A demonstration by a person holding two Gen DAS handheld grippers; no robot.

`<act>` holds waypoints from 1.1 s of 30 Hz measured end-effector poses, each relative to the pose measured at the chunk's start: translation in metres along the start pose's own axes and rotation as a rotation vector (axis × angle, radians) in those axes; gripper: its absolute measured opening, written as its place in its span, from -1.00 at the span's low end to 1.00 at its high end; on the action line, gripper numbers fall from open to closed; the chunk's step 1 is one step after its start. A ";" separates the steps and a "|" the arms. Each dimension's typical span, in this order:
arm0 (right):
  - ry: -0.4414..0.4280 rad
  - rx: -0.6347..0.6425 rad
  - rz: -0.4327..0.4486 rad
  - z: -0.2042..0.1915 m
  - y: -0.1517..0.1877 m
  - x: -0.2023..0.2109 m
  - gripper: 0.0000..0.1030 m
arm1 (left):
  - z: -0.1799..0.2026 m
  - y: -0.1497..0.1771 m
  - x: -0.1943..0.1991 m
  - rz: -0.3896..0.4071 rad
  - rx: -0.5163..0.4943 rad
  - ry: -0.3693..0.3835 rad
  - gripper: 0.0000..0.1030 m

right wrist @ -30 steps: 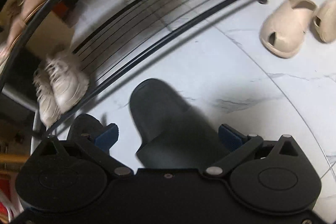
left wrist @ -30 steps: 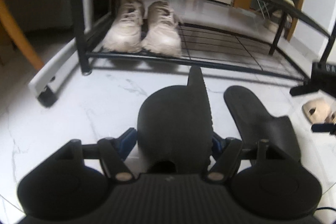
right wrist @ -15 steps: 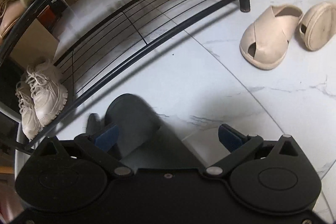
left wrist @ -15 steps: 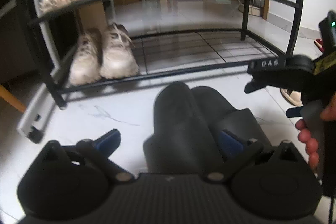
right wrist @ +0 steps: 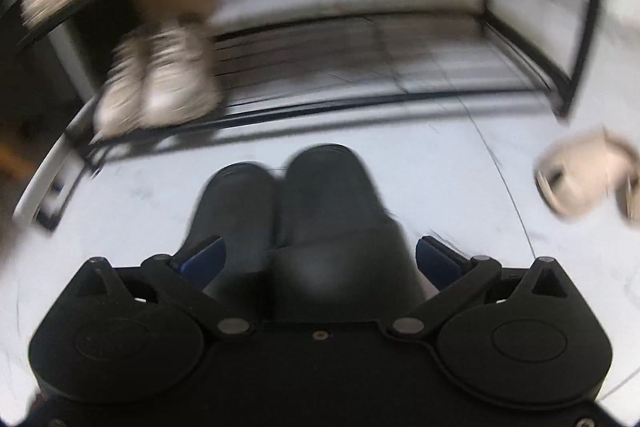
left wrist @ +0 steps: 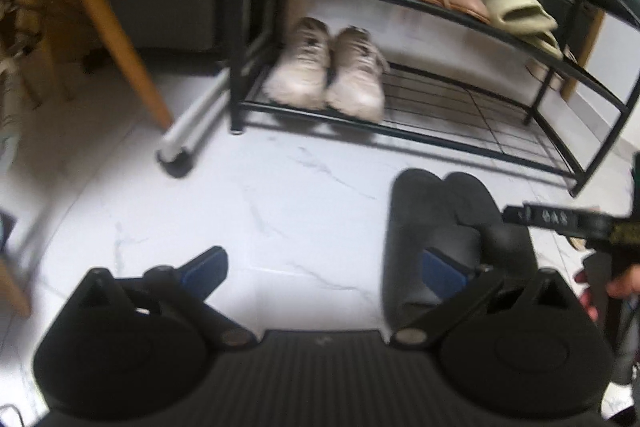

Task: Organize scattered shoes
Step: 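Set the second slipper beside the first one and open the left tool, then close the right tool on both black slipper heels together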

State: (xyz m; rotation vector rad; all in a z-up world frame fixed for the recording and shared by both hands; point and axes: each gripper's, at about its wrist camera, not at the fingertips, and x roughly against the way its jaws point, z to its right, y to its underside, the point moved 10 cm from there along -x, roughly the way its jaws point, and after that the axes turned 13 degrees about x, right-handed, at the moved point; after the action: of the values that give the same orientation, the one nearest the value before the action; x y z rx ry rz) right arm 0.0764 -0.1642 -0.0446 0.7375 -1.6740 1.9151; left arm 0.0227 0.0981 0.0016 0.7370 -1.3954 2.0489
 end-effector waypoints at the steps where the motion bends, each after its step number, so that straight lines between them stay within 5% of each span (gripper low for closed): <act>1: 0.003 0.035 0.015 -0.008 -0.001 0.006 1.00 | -0.005 -0.001 -0.001 0.000 0.023 -0.002 0.98; 6: 0.172 0.233 0.102 -0.022 0.001 0.026 1.00 | -0.016 -0.007 -0.002 0.006 0.097 0.003 0.98; 8: 0.314 0.223 0.046 -0.016 0.017 0.026 1.00 | -0.017 -0.009 -0.005 -0.002 0.106 0.009 0.98; 12: 0.268 0.048 -0.042 -0.017 0.035 0.018 1.00 | -0.003 -0.004 -0.010 -0.046 0.068 0.060 0.98; 20: 0.260 0.201 -0.085 -0.036 0.045 0.009 1.00 | -0.008 -0.006 -0.011 -0.092 0.089 0.083 0.98; 33: 0.159 0.123 -0.097 -0.042 0.057 0.003 1.00 | -0.015 -0.006 -0.021 -0.106 0.085 0.026 0.98</act>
State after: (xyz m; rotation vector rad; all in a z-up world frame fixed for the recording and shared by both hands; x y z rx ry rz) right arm 0.0325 -0.1303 -0.0888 0.6799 -1.4105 1.9671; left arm 0.0394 0.1109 -0.0141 0.7999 -1.2340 2.0379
